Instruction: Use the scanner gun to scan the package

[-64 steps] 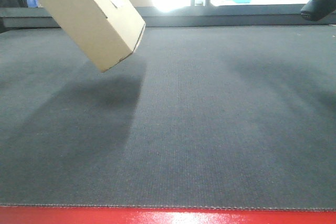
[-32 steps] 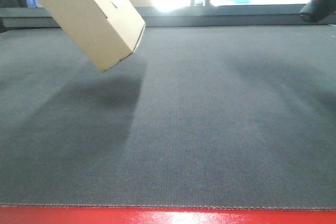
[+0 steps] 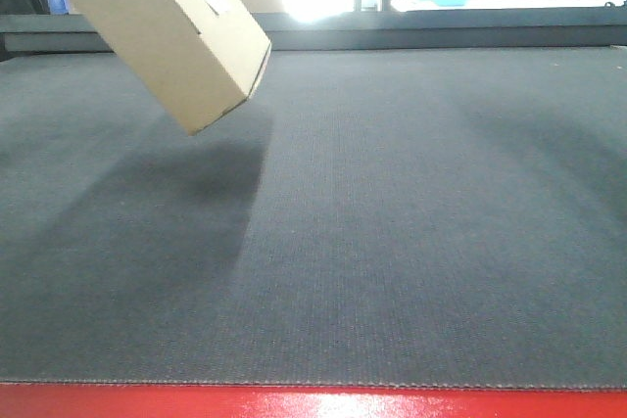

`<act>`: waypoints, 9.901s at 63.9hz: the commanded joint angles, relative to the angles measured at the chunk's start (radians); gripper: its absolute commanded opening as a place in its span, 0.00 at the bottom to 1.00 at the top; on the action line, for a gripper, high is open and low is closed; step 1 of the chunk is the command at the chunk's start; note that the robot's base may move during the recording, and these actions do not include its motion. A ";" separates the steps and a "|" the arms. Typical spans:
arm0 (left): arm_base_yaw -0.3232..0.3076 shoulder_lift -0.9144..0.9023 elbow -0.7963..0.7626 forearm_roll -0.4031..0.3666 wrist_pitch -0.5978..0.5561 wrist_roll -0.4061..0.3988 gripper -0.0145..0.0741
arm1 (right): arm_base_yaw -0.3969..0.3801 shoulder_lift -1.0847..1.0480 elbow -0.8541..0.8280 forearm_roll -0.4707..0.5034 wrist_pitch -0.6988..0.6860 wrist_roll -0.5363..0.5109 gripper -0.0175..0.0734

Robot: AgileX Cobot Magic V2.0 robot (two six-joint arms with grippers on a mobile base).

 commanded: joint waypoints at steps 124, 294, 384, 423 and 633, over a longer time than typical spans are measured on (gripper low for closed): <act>-0.006 -0.013 -0.003 -0.015 -0.007 0.011 0.04 | -0.004 0.387 0.301 -0.538 -0.631 0.617 0.04; -0.006 -0.098 -0.003 0.314 -0.007 0.011 0.04 | -0.004 -0.297 0.491 -0.425 0.062 0.615 0.03; -0.006 -0.235 0.081 0.579 -0.007 0.011 0.62 | -0.053 -0.763 0.497 -0.609 0.419 0.615 0.02; -0.006 -0.885 0.833 0.576 -0.581 0.011 0.04 | -0.133 -0.836 0.567 -0.610 0.432 0.615 0.02; 0.098 -1.862 1.833 0.546 -1.237 0.011 0.04 | -0.133 -1.292 0.922 -0.623 0.322 0.615 0.02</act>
